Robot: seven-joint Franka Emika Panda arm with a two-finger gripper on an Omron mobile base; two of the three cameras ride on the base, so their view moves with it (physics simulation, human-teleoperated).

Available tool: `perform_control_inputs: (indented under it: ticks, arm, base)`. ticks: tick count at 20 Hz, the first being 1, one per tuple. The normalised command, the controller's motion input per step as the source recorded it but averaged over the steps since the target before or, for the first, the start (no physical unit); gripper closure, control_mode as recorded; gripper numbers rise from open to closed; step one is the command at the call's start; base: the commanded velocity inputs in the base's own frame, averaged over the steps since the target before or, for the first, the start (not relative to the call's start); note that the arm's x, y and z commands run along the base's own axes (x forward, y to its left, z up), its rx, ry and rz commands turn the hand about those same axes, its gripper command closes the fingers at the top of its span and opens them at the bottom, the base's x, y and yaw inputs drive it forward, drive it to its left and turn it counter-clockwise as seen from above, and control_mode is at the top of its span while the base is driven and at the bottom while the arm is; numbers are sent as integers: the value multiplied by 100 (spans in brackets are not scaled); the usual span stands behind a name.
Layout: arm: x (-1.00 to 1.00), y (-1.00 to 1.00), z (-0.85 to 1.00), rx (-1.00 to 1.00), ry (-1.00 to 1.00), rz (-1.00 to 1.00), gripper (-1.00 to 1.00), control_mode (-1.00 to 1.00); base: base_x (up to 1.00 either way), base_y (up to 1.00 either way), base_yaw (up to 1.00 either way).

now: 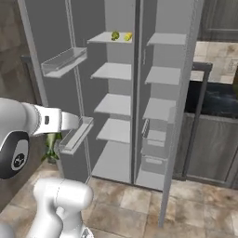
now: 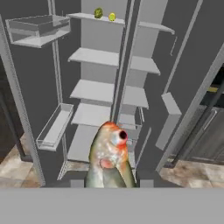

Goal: Gather the corn and broccoli from the fridge and place them on a tray on the dining counter. Then gather the steak and fish from the fridge and place them on the other tray.

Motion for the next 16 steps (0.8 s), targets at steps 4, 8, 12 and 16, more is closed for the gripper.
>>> perform_control_inputs:
  ticks: [4,8,12,16]
  arm:
    - [0,0,0,0,0,0,100,100]
    - [0,0,0,0,0,0,100,100]
    - [0,0,0,0,0,0,100,100]
    - [0,0,0,0,0,0,100,100]
  base:
    - [-100,5,-8]
    - [-100,26,-18]
    - [-100,0,-20]
    - [-100,8,-17]
